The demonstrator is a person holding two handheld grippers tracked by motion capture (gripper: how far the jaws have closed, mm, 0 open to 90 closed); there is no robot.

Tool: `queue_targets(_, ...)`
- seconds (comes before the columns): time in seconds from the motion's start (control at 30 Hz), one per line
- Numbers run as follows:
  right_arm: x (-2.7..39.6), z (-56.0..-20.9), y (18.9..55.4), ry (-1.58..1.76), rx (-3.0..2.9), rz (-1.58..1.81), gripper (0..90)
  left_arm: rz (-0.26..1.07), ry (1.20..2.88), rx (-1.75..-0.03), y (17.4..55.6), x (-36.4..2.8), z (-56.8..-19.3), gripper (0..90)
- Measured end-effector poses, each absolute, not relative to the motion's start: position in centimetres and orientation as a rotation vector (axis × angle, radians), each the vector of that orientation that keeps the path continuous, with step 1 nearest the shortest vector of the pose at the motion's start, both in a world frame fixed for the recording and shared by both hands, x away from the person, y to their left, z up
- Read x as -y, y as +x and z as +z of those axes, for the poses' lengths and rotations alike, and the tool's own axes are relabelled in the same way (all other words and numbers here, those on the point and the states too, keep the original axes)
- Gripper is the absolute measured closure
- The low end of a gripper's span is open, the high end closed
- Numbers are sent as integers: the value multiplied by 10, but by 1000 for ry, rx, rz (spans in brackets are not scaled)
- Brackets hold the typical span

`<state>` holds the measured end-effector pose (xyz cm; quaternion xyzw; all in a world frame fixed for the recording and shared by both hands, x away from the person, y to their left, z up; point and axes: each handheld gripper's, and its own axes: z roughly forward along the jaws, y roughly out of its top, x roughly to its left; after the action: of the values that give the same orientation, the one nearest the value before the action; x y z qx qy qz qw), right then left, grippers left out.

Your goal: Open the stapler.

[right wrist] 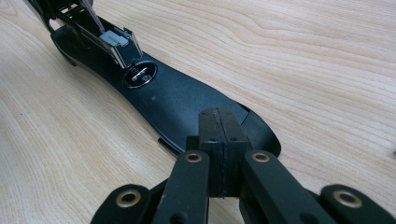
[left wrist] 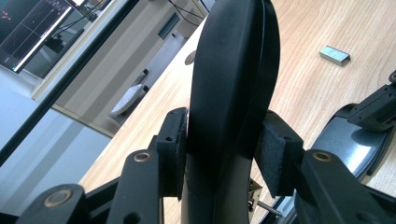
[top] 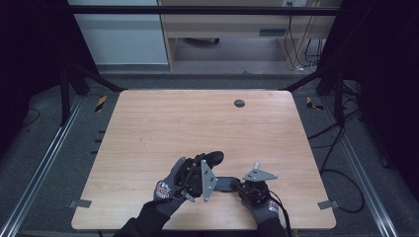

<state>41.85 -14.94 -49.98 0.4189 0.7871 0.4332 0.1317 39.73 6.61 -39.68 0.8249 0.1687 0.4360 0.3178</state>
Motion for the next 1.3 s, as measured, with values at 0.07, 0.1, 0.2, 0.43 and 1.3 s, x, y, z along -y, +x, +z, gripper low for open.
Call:
queue_targets(0.07,150,-500,419,1213,-2285,1253,900,1144,2164,-453,397,-67,-396,570)
queue_targets(0.1,150,-500,419,1213,-2285,1253,900,1143,2164,-453,397,-68,-396,570)
queue_targets(0.2,149,-500,418,1212,-2283,1252,900,1144,2153,-462,397,-69,-395,572)
queue_targets(0.43,150,-500,419,1207,-2281,1247,900,1163,2126,-482,395,-76,-390,584)
queue_targets(1.3,150,-500,418,1205,-2284,1243,900,1106,2043,-579,393,-104,-377,595)
